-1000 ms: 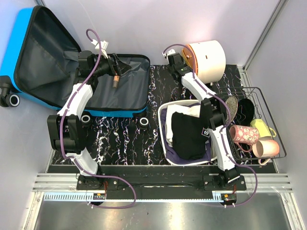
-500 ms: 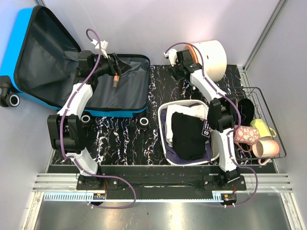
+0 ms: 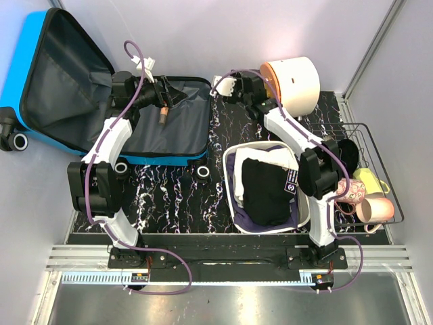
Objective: Open, take out, and arrange the luggage
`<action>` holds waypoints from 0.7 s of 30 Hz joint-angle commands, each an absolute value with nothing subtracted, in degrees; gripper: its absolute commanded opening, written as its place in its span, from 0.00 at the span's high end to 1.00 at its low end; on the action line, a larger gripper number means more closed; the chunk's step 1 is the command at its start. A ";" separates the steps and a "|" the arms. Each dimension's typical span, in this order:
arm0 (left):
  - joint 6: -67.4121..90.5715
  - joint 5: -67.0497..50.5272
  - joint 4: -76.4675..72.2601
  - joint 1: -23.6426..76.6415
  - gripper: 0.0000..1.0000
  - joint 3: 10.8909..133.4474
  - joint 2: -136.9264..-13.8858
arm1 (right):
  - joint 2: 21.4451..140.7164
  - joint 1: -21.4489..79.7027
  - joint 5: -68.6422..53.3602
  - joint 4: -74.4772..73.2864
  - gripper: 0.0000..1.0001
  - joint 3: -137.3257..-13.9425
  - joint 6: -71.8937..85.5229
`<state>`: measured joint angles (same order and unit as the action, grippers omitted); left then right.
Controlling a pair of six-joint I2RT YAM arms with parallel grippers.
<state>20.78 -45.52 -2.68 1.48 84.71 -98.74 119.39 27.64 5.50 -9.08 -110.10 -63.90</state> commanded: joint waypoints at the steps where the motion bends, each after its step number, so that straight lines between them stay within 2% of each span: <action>1: 19.95 -46.93 -4.92 1.76 0.18 87.53 -98.96 | 118.04 26.28 11.95 15.69 0.29 -100.06 -81.72; 5: 18.55 -46.93 -2.91 1.76 0.18 88.24 -99.75 | 120.84 25.93 13.71 27.57 0.29 -96.07 -85.33; 6: 18.20 -46.85 -2.47 1.76 0.18 88.42 -99.76 | 121.55 25.84 13.80 34.56 0.29 -95.11 -87.08; 9: 16.44 -46.85 -0.36 1.84 0.18 88.86 -100.28 | 125.67 25.84 15.03 46.80 0.34 -93.69 -90.43; 21: 13.36 -47.90 5.01 1.76 0.18 93.78 -103.53 | 129.99 23.38 13.63 58.70 0.38 -91.07 -91.23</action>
